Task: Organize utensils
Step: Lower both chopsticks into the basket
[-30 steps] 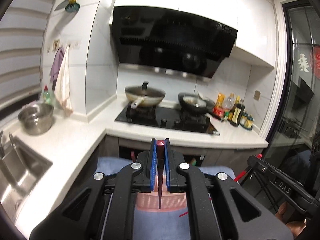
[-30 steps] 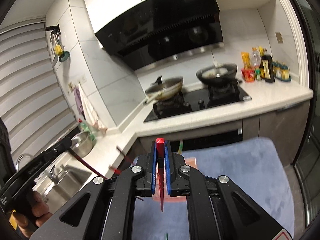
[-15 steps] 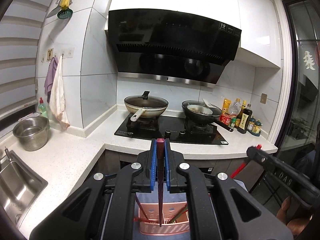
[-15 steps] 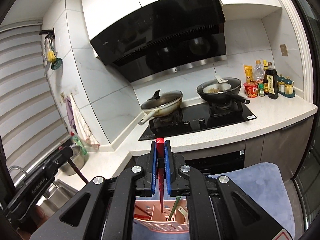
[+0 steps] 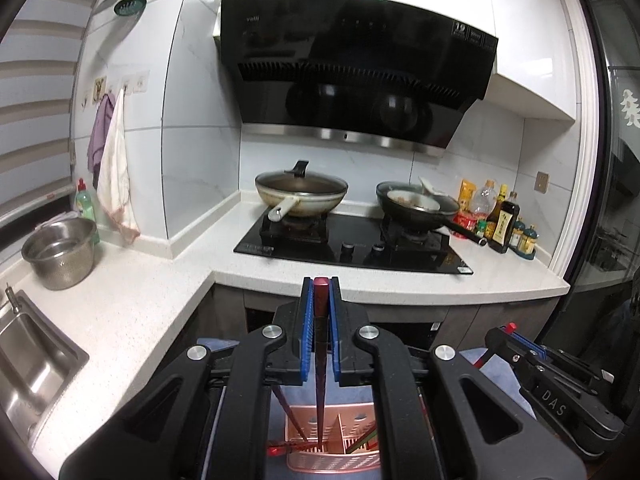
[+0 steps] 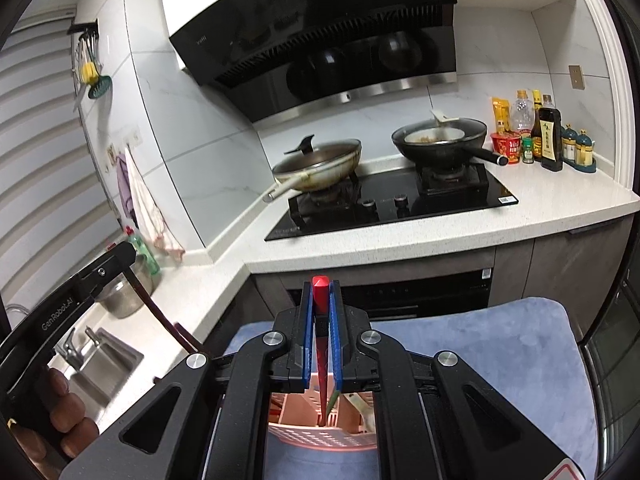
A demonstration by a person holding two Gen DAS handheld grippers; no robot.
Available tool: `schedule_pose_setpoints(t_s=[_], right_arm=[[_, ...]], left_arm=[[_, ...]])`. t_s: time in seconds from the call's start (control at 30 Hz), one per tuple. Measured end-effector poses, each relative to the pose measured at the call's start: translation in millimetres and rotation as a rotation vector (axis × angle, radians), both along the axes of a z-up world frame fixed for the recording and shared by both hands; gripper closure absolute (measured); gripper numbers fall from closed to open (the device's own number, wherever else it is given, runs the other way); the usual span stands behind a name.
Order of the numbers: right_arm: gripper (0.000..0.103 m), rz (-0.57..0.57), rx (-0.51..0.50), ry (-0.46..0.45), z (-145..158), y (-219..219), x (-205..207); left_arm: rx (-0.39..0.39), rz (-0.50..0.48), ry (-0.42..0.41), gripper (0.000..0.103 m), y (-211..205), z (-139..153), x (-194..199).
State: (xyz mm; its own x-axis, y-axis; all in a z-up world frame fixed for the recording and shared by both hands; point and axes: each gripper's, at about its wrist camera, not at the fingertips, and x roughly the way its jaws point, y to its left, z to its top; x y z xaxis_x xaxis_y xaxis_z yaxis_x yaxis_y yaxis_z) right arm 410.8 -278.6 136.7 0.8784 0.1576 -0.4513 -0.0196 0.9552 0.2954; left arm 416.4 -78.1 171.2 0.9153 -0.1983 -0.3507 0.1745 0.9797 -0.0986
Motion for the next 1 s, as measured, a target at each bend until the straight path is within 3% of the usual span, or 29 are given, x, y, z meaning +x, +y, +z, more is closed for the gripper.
schedule_pose_setpoints(t_s=[0.47,0.73,0.87,1.0], right_arm=[[0.095,-0.008,-0.024,0.052,-21,0,9],[0.089,-0.008,-0.041,0.054,-23,2,6],[0.081,-0.016,-0.04,0.047,-22,1,2],[0.079,-0.014,-0.04,0.045,-21,0,-4]], left_arm=[[0.007,-0.001,0.05,0.096,-1,-20,9],[0.009,0.009,0.081,0.093,0,-28,9],[0.022,0.014,0.074,0.08,0,-31,2],[0.022,0.009,0.071,0.08,-1,-30,-4]])
